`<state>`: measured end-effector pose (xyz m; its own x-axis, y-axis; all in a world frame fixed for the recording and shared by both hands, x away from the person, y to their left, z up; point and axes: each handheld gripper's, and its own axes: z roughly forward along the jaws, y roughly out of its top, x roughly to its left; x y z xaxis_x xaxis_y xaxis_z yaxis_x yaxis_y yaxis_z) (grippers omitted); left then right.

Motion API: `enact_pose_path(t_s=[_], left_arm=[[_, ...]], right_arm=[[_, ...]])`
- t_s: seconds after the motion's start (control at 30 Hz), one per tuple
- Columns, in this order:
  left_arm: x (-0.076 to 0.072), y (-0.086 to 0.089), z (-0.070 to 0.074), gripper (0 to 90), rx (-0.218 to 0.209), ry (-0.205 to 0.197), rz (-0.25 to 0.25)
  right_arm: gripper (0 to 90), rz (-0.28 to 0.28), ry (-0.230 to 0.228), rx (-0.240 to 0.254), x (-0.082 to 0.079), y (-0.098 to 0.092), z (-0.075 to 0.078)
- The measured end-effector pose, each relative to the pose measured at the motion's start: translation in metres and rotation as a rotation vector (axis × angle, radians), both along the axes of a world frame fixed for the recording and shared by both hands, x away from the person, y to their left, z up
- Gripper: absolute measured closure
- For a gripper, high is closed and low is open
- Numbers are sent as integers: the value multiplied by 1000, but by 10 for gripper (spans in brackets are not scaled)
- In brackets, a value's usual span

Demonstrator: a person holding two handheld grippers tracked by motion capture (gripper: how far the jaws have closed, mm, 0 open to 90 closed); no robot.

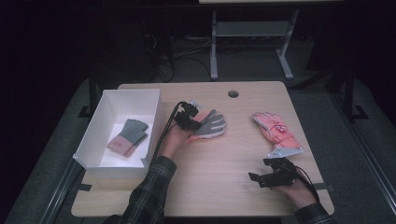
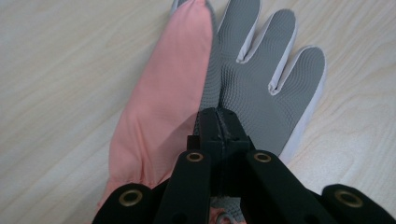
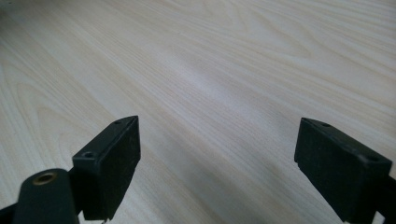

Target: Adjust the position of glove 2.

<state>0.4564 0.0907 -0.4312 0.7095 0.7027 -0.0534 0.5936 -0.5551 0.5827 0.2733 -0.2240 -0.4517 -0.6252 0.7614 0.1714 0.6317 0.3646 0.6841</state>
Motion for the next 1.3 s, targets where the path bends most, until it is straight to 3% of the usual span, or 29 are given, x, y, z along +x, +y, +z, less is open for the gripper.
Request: enact_pose_path(t_s=[0.1,0.37,0.6,0.67,1.07,1.17,1.3], left_arm=[[-2,0,-1,899,-20,11,-5],[-16,-10,2,899,-41,54,-78],[-39,-24,2,899,-55,67,-158],[-47,-28,2,899,-78,72,-170],[-87,-54,2,899,-72,108,-287],[-94,-59,2,899,-68,102,-317],[-91,-55,12,898,-84,81,-309]], right_arm=[[142,2,-2,-2,0,0,0],[142,-2,-1,0,0,0,0],[142,2,-2,-6,0,0,1],[142,2,-3,-5,0,0,1],[142,0,-4,-5,0,0,1],[142,4,-6,-9,0,1,2],[142,1,-6,-6,-1,0,2]])
